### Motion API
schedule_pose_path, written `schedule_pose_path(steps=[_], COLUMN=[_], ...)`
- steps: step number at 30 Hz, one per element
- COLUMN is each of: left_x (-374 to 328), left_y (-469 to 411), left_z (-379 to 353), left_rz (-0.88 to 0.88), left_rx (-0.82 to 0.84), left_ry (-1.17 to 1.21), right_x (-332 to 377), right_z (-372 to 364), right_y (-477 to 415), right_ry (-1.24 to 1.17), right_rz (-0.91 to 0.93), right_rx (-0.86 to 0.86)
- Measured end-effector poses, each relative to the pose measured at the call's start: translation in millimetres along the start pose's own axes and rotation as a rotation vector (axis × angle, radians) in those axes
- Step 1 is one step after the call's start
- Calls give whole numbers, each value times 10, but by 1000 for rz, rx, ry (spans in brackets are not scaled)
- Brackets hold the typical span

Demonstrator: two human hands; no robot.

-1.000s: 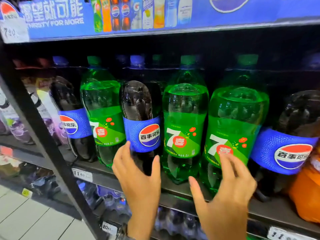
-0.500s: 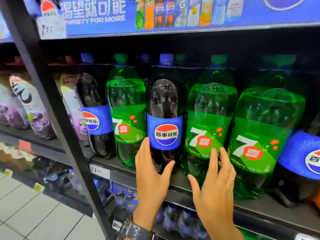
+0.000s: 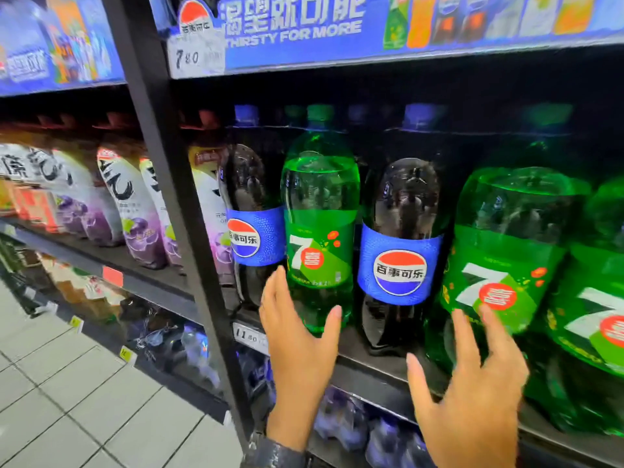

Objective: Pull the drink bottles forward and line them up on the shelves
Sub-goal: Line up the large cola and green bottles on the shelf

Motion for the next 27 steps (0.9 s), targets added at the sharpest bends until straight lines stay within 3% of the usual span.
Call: schedule_pose_path(steps=[4, 10, 16, 20, 23, 27], left_x=[175, 265, 235, 462, 593, 757], left_y=[-43, -35, -93, -383, -569, -661], left_z=[-118, -159, -40, 293, 241, 100], left_rz=[77, 74, 6, 23, 64, 122], left_rx=[137, 81, 128, -92, -3, 61], left_ry=[12, -7, 60, 6, -20, 22], right_x=[376, 349, 331, 340, 414, 821], right_z=[-454, -619, -672, -643, -555, -578], right_y=[-124, -65, -57, -76, -106, -145], right_ry=[-5, 76, 85, 108, 114, -37], right_rz=[32, 10, 6, -24, -46, 97], right_rx=[181, 132, 118, 139, 128, 101])
Point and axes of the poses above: each hand's wrist, its own y-axis away from the middle knuckle, its own z-axis out of the back of the hand, x = y × z, the point moved 6 cm from there along -y, towards the middle knuckle, and after that the axes turned 2 degrees about -y, right-handed, at the moved point
